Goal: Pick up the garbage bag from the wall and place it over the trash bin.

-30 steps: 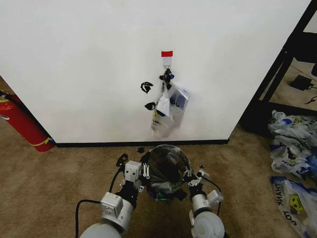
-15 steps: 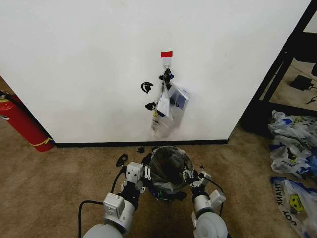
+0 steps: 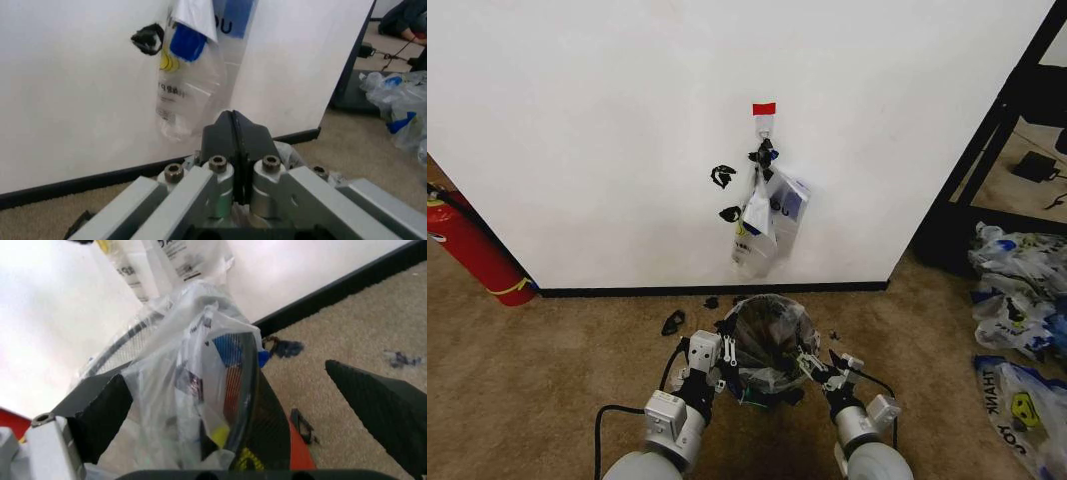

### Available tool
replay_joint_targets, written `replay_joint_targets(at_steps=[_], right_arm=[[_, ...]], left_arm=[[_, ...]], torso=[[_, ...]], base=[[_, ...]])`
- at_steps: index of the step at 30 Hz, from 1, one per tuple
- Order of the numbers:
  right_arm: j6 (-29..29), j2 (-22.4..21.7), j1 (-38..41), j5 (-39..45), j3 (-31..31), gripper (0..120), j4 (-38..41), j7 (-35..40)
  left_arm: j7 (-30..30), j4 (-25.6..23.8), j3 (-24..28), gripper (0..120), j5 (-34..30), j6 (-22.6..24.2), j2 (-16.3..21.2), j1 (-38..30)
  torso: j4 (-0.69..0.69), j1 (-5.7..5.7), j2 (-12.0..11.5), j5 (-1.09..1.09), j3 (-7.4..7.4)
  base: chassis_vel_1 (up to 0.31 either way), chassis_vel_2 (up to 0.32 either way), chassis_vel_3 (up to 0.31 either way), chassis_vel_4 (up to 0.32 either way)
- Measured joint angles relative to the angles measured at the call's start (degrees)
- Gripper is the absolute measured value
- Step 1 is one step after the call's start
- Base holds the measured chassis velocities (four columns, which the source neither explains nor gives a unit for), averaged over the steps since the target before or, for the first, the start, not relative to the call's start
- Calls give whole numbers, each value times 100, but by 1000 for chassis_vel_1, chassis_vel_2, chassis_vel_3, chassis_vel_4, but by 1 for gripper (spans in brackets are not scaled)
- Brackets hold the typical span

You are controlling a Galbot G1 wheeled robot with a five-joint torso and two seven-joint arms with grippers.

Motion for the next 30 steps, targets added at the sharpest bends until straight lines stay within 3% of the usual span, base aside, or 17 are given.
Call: replay_joint_targets(at_steps=[9,14,15,20,30], right_arm=[[503,-150,229,512,201,100,-866,-1302],[784,-174,321,1068,509,100,-1677,-3276],[784,-174,321,1068,509,100,-1677,-3276],[817,-83,517,1482,761,100,-2393,-5054],[763,230,927,2183,740,100,-3025,-5763]], left_arm=[[-5,24,-13,0,69,-43,7,75],[-5,42,-2,0,86,-47,-13,56],[-5,42,-2,0,86,-47,-13,56],[9,91,20,0,130,-49,-32,51],[29,118,13,0,198,-75,-31,123]], torso=[[1,1,0,1,0],[0,1,0,1,0],[0,1,0,1,0],[0,1,0,1,0],[1,0,-1,1,0]], base=[[0,0,0,0],[0,0,0,0],[0,0,0,0],[0,0,0,0],[0,0,0,0]])
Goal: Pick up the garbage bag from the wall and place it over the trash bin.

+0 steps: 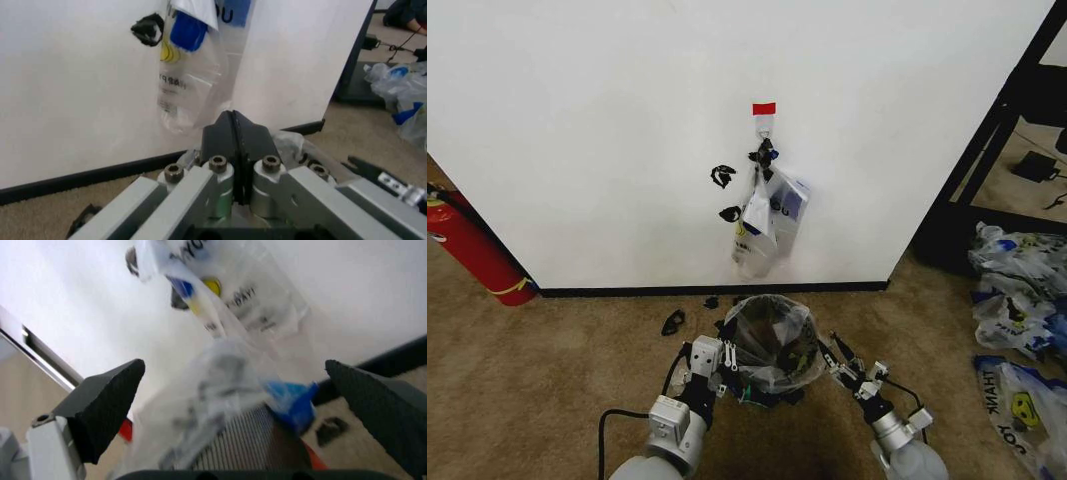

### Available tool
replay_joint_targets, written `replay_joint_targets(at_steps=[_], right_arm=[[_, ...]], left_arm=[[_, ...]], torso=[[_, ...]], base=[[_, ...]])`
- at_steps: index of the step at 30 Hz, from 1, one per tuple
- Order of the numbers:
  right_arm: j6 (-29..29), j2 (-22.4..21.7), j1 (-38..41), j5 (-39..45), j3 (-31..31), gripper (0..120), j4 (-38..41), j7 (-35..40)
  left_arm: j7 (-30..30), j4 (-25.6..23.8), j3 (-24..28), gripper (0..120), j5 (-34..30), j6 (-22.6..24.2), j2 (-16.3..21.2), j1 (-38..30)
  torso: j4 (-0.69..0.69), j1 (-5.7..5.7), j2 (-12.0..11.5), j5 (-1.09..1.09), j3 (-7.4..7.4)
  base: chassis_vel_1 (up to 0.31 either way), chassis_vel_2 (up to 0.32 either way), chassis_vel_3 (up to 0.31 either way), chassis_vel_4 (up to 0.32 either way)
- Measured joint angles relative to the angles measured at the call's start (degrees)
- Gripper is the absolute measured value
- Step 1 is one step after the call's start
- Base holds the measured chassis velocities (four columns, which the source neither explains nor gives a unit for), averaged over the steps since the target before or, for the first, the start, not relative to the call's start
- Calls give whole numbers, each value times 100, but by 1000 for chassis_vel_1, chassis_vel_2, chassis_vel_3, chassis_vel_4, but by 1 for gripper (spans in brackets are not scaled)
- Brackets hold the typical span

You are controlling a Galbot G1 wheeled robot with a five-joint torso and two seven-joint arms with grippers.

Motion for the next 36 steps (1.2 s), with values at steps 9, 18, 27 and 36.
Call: replay_joint_targets(at_steps=[9,18,27,36], right_arm=[[87,-55,33,118,151,100,123,354],[292,-162,-971,-1771,658,100,2162,2855],[893,-437,-1407,-3144,1867,100,1939,-267],[963,-391,-2150,-4787,1321,100,2943,3138]], left_arm=[[0,-17,-35,0,22,-49,-14,68],[302,470,-722,5,-277,-711,-502,-449],[1313,1683,-1692,39,540,-2438,-1164,-726],[1894,2139,-2496,73,1213,-3374,-1500,-635]], torso=[[-1,0,0,0,0],[-3,0,1,-2,0],[-1,0,1,-1,0],[-1,-1,1,-1,0]], base=[[0,0,0,0],[0,0,0,0],[0,0,0,0],[0,0,0,0]])
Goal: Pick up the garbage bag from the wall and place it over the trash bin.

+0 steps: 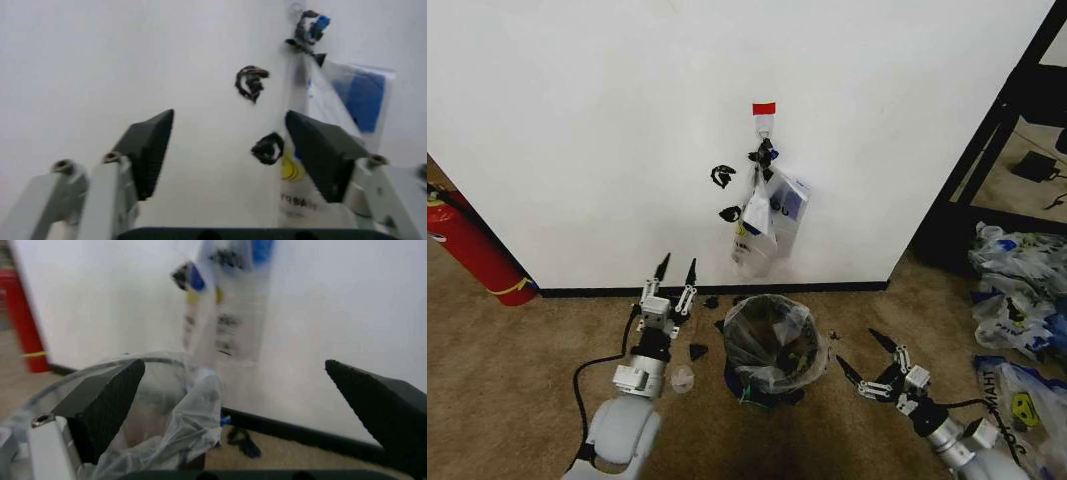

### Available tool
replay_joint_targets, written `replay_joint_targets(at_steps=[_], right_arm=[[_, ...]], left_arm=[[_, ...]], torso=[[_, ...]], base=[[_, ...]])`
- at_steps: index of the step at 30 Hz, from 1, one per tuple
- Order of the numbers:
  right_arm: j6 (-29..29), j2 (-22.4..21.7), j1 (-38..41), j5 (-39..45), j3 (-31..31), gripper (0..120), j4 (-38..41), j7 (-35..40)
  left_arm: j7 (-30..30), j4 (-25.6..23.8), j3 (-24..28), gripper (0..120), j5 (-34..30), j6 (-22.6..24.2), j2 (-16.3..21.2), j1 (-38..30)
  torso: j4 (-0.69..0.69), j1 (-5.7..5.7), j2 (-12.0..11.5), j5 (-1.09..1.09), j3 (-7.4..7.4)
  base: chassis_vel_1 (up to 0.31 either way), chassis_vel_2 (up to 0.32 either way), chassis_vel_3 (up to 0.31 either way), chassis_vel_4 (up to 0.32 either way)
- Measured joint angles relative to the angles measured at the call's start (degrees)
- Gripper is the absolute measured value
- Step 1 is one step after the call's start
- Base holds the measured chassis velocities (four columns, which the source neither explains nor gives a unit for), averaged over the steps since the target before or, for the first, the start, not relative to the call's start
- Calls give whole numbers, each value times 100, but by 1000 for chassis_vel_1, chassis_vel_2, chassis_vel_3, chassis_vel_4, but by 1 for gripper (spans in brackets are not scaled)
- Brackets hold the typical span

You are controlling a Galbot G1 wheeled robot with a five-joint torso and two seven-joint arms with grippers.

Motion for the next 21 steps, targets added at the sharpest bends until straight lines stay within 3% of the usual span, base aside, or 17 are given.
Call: replay_joint_targets(at_steps=[8,15,21], right_arm=[[-594,63,27,-524,-783,100,638,1360],[-993,-128,338,-906,-1134,100,708,1926],[-1745,-357,442,-374,-1457,100,946,2485]], left_arm=[[185,-199,-302,98,-147,-10,-125,201],[291,-287,-575,100,-385,123,-137,435],[294,-453,-524,100,-792,391,-147,677]], torso=[[1,0,1,-1,0],[1,0,0,-1,0],[2,0,1,0,0]], base=[[0,0,0,0],[0,0,0,0],[0,0,0,0]])
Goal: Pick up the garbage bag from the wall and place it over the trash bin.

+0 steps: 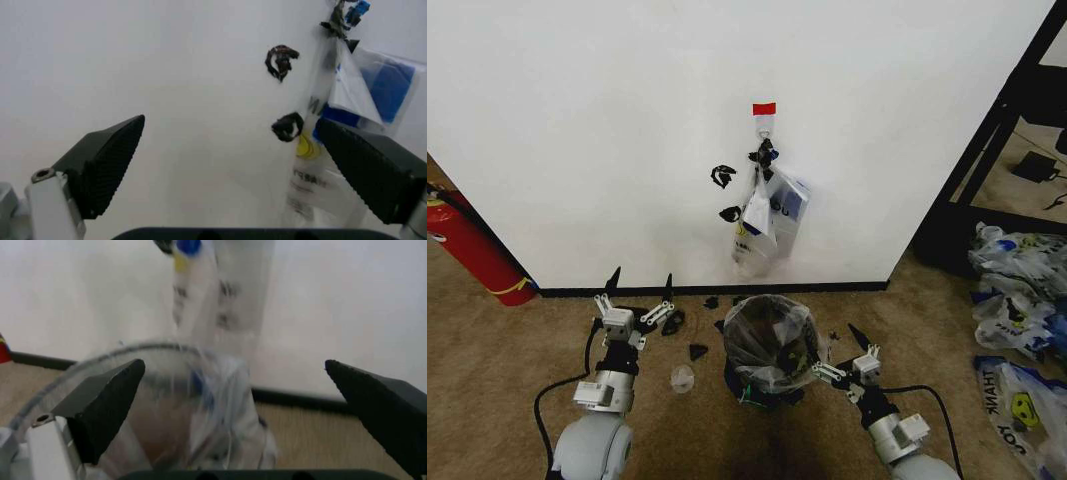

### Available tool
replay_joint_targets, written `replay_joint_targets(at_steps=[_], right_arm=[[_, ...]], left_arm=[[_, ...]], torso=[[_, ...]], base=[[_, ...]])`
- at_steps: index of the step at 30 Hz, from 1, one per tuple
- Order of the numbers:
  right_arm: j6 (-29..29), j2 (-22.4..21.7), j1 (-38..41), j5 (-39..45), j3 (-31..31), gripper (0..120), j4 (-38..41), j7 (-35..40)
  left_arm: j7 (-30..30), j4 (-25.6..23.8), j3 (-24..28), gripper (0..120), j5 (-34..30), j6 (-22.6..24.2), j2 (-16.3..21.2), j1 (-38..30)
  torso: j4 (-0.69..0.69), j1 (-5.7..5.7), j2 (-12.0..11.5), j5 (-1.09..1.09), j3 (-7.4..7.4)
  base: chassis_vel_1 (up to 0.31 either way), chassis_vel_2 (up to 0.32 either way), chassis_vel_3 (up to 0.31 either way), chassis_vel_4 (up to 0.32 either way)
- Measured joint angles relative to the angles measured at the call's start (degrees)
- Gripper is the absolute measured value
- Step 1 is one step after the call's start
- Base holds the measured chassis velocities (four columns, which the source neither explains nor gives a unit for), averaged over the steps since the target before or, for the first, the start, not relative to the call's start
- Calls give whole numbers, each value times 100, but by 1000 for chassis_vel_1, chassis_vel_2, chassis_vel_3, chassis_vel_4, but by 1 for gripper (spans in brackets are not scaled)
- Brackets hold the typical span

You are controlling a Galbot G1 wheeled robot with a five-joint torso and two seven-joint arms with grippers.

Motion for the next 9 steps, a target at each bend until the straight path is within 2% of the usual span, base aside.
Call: replay_joint_targets(at_steps=[3,7,9], right_arm=[[-89,-29,-28,79,1,100,43,163],[142,-39,-3,78,76,100,41,70],[452,49,61,-31,127,100,39,82]], left_arm=[[-3,-37,59,100,-17,39,-17,-15],[-9,-47,87,100,-17,45,-48,3],[-17,-25,102,100,-17,49,-99,-12]], torso=[[-3,0,0,0,0],[-1,0,0,0,0],[-1,0,0,0,0]], base=[[0,0,0,0],[0,0,0,0],[0,0,0,0]])
